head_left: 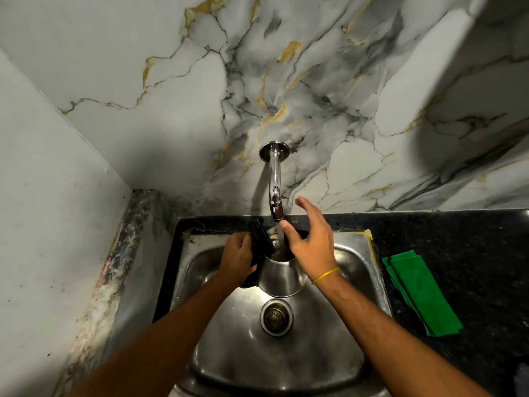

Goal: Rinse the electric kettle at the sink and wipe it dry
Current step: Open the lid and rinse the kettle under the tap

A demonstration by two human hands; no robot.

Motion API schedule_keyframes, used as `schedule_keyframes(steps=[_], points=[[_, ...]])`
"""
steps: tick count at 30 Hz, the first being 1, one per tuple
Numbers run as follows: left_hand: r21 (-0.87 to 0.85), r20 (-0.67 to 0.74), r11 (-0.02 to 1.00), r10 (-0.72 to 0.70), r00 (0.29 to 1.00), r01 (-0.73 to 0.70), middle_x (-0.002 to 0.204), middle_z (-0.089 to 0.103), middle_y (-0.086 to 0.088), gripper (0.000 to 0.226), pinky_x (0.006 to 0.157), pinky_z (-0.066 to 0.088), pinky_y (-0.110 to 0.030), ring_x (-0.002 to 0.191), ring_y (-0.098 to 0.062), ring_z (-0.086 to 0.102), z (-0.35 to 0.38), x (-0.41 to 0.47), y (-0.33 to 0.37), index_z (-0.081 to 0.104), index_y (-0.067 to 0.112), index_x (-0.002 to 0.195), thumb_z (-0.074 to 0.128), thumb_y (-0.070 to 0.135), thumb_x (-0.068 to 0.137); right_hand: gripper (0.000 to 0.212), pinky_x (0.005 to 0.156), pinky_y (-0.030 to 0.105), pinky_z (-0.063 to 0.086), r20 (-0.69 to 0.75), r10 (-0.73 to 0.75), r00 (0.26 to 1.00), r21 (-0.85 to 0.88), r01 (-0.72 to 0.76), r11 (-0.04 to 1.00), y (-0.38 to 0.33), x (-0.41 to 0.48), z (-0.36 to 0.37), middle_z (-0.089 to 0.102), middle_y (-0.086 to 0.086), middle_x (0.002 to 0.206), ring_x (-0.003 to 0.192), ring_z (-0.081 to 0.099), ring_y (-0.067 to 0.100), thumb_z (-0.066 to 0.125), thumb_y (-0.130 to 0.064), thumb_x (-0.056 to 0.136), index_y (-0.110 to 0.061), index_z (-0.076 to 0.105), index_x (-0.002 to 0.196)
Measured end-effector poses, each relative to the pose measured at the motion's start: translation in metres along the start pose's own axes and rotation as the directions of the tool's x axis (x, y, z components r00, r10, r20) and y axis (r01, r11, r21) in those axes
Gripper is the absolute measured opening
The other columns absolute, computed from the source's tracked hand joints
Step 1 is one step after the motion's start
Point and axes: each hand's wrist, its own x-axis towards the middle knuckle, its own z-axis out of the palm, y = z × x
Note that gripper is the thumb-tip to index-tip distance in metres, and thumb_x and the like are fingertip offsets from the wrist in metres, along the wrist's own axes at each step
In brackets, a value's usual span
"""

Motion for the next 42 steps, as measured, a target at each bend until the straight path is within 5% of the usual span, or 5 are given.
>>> schedule_keyframes(steps=[17,25,30,34,42], points=[[-0.011,0.055,1.0,-0.022,0.998,0.023,0.049,0.058,0.006,0.041,0.045,0.041,-0.024,0.046,-0.007,0.054,-0.003,-0.001,-0.01,0.061,0.028,0.057,0.042,0.032,0.092,0.029,0.085,0.025,0.06,0.111,-0.018,0.994,-0.007,0.019,1.0,-0.025,0.03,0.01,0.082,-0.008,0.097,0.072,0.066,-0.006,0.085,-0.022,0.082,-0.02,0.08,0.11],[-0.007,0.031,0.993,-0.115,0.993,0.115,0.063,0.061,-0.001,0.035,0.056,0.046,-0.04,0.063,-0.023,0.06,-0.002,-0.002,-0.01,0.064,0.025,0.063,0.043,0.041,0.085,0.024,0.081,0.003,0.047,0.149,0.032,0.988,0.03,-0.037,0.999,-0.023,0.032,0.01,0.08,-0.013,0.093,0.091,0.071,-0.005,0.084,-0.021,0.084,-0.022,0.079,0.108],[-0.028,0.028,0.991,-0.132,0.991,0.133,0.062,0.061,-0.003,0.035,0.056,0.045,-0.04,0.061,-0.023,0.059,-0.003,-0.004,-0.009,0.065,0.027,0.062,0.044,0.044,0.085,0.068,0.088,-0.009,0.037,0.211,0.098,0.973,0.078,-0.117,0.99,-0.021,0.034,0.012,0.07,-0.013,0.12,0.117,0.06,-0.008,0.082,-0.017,0.087,-0.017,0.053,0.149],[-0.028,0.028,0.984,-0.176,0.984,0.177,0.062,0.065,0.004,0.035,0.062,0.049,-0.039,0.067,-0.018,0.063,-0.004,-0.004,-0.01,0.068,0.034,0.064,0.045,0.04,0.088,0.079,0.112,0.015,0.042,0.263,0.116,0.958,0.111,-0.15,0.982,-0.018,0.038,0.013,0.065,-0.002,0.144,0.135,0.057,0.007,0.079,-0.015,0.09,-0.014,0.04,0.158],[-0.047,0.024,0.972,-0.23,0.973,0.231,0.079,0.063,-0.005,0.038,0.071,0.052,-0.045,0.076,-0.022,0.062,-0.003,-0.01,0.001,0.063,0.023,0.07,0.045,0.019,0.104,0.072,0.12,0.041,0.044,0.339,0.078,0.938,0.185,-0.148,0.971,-0.005,0.047,0.012,0.075,-0.004,0.127,0.127,0.065,0.006,0.074,-0.007,0.09,-0.019,0.046,0.155]])
